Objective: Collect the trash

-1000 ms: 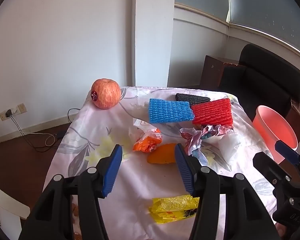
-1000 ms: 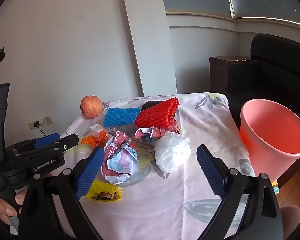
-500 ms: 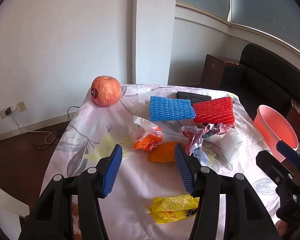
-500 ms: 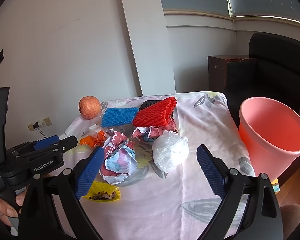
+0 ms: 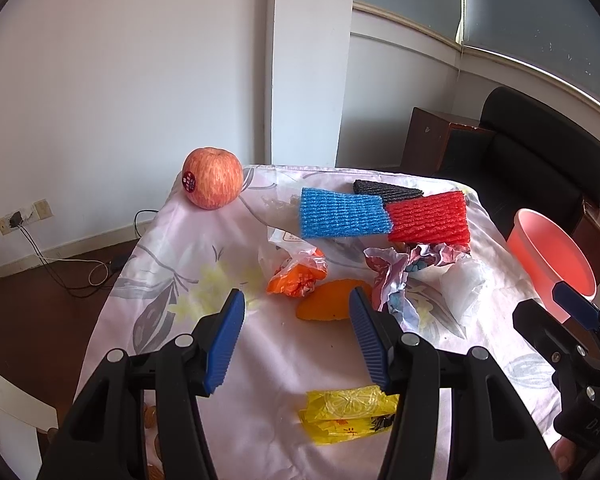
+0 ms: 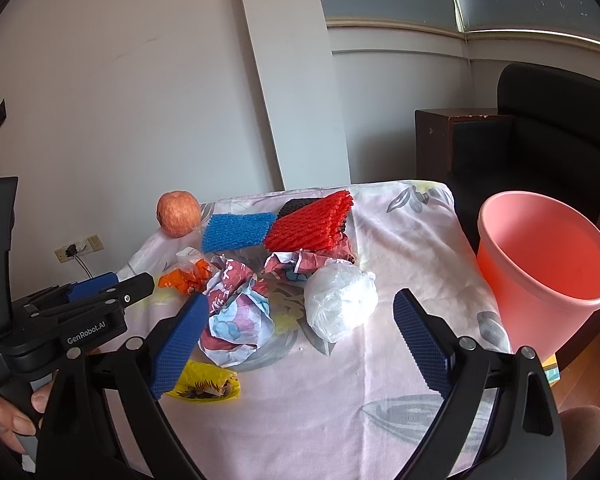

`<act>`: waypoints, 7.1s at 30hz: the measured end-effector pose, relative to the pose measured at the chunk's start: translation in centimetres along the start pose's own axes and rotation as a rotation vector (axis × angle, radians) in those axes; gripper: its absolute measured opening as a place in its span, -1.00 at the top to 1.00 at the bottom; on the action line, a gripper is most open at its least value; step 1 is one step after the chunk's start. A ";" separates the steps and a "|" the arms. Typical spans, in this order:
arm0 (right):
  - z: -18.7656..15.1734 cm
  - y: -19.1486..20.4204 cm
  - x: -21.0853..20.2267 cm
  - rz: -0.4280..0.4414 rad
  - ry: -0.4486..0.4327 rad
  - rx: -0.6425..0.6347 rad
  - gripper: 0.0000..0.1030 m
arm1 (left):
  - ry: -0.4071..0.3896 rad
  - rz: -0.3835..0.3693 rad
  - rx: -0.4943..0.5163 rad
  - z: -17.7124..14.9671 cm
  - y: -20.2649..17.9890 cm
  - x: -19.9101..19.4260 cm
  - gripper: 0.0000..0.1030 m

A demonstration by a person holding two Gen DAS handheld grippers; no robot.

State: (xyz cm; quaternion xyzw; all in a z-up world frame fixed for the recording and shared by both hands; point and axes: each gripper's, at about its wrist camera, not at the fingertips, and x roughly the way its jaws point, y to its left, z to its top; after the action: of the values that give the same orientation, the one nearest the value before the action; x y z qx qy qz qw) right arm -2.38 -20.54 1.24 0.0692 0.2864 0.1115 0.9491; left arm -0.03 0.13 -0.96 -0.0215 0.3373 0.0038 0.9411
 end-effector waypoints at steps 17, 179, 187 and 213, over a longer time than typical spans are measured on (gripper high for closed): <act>0.0 0.0 -0.1 -0.002 -0.005 -0.002 -0.82 | 0.001 0.000 -0.002 0.0 0.0 0.0 -0.05; 3.2 -25.0 0.0 -0.226 0.001 0.471 0.10 | 0.175 -0.485 0.317 9.4 -29.8 11.2 0.28; 4.1 -23.2 -1.9 -0.219 -0.040 0.443 0.10 | 0.128 -0.489 0.283 10.3 -27.0 8.5 0.27; 4.0 -12.3 -4.7 -0.096 -0.043 0.249 0.10 | 0.016 -0.383 0.153 9.3 -11.7 -0.5 0.12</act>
State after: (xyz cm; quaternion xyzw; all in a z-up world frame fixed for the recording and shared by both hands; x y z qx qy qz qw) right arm -1.81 -33.86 4.66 0.1752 0.2806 0.0281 0.9433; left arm 5.75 -11.13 6.91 -0.0139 0.3337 -0.2008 0.9209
